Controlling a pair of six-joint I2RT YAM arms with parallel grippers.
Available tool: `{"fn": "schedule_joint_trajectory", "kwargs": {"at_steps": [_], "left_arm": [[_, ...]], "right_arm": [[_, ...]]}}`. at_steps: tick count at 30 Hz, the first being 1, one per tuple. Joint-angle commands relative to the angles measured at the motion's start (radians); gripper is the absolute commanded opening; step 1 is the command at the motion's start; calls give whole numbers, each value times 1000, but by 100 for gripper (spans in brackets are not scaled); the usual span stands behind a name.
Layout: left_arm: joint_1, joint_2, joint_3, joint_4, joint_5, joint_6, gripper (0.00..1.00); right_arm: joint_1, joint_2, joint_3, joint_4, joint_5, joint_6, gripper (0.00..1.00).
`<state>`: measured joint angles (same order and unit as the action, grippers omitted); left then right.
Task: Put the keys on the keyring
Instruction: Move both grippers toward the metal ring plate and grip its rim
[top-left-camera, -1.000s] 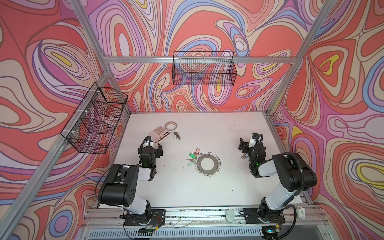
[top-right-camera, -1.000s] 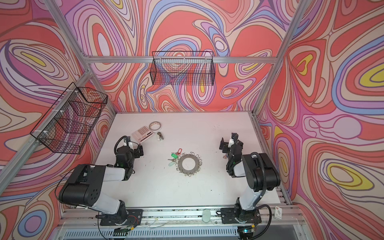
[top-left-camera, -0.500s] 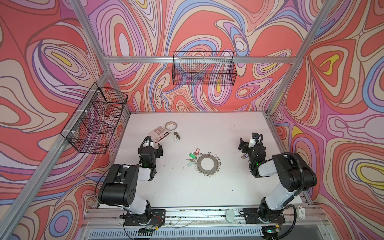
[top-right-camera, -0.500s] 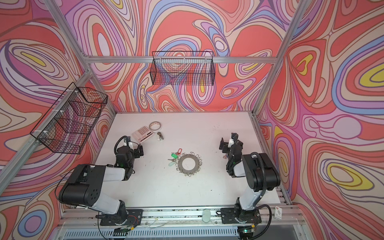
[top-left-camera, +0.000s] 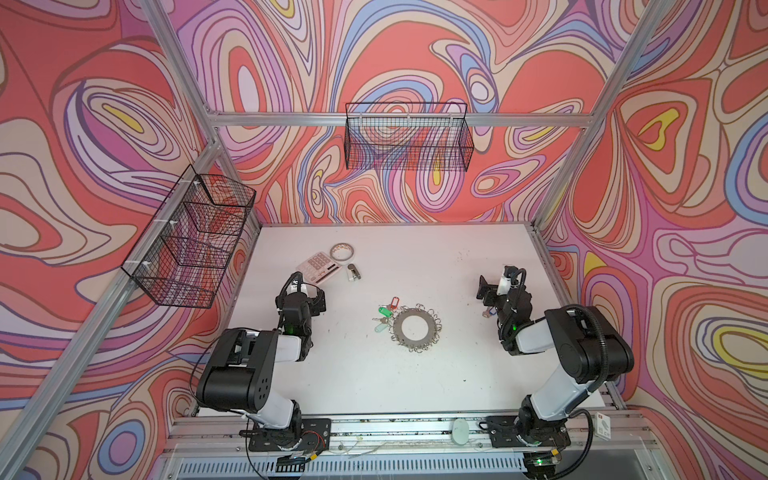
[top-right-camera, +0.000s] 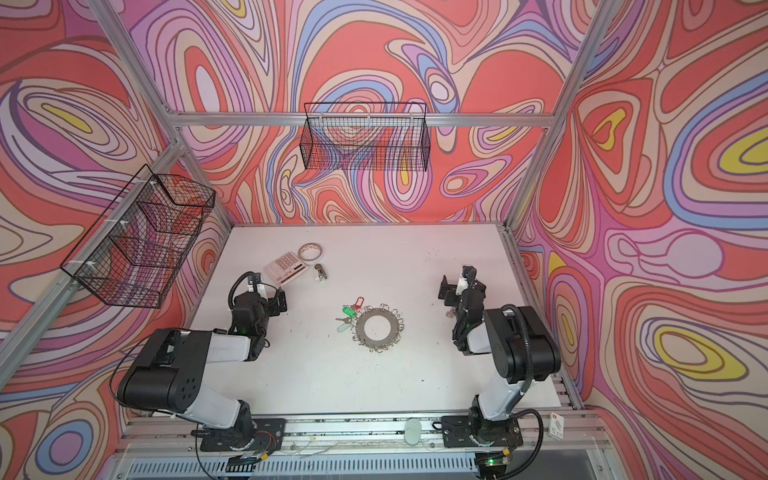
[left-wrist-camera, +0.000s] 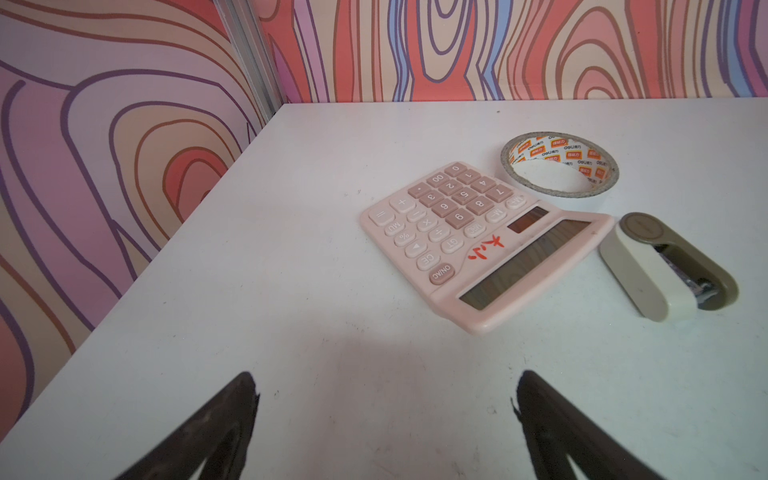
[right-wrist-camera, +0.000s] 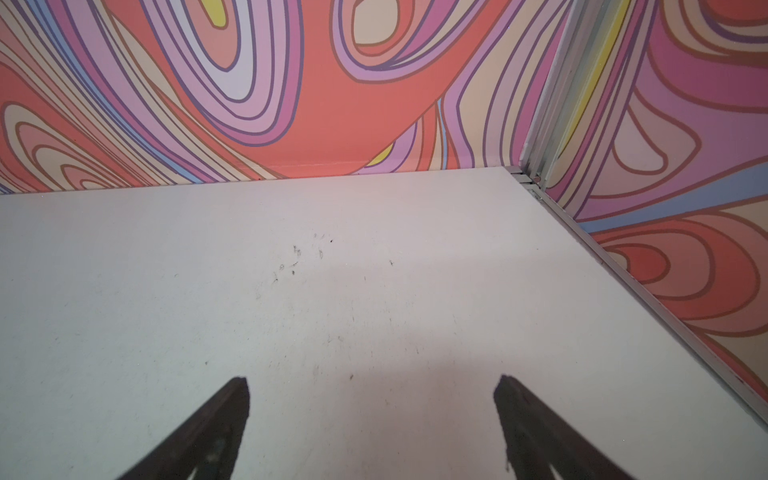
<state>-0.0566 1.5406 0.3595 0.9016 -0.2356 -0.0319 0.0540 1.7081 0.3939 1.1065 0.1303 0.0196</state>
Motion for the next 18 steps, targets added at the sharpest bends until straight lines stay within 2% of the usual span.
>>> {"fn": "schedule_joint_trajectory", "kwargs": {"at_steps": [1, 3, 5, 7, 8, 9, 10, 13, 14, 15, 16, 18], "left_arm": [[11, 5, 7, 17, -8, -10, 100], [8, -29, 9, -19, -22, -15, 100], [-5, -122, 38, -150, -7, 10, 100], [-41, -221, 129, -407, -102, -28, 100], [-55, -265, 207, -552, -152, -94, 100], [-64, -295, 275, -736, -192, -221, 100], [-66, -310, 329, -885, -186, -317, 100], [-68, -314, 457, -1215, -52, -518, 100], [-68, -315, 474, -1276, 12, -566, 100], [-68, -317, 477, -1305, 121, -575, 100], [-68, -321, 471, -1323, 211, -582, 100], [-74, -336, 441, -1346, 413, -589, 96]], "right_arm": [[0, 4, 2, 9, 19, 6, 98], [-1, 2, 2, 10, 21, 7, 98], [5, -60, 2, -35, 150, 32, 98], [12, -203, 66, -290, 243, 96, 98], [11, -259, 151, -509, 292, 172, 98], [10, -291, 229, -690, 313, 265, 98], [12, -303, 297, -806, 307, 313, 98], [5, -293, 407, -1049, 291, 513, 98], [-8, -291, 437, -1123, 204, 532, 98], [-13, -296, 442, -1148, 103, 525, 98], [-11, -312, 430, -1153, 36, 534, 98], [-7, -365, 360, -1103, -169, 567, 98]]}}
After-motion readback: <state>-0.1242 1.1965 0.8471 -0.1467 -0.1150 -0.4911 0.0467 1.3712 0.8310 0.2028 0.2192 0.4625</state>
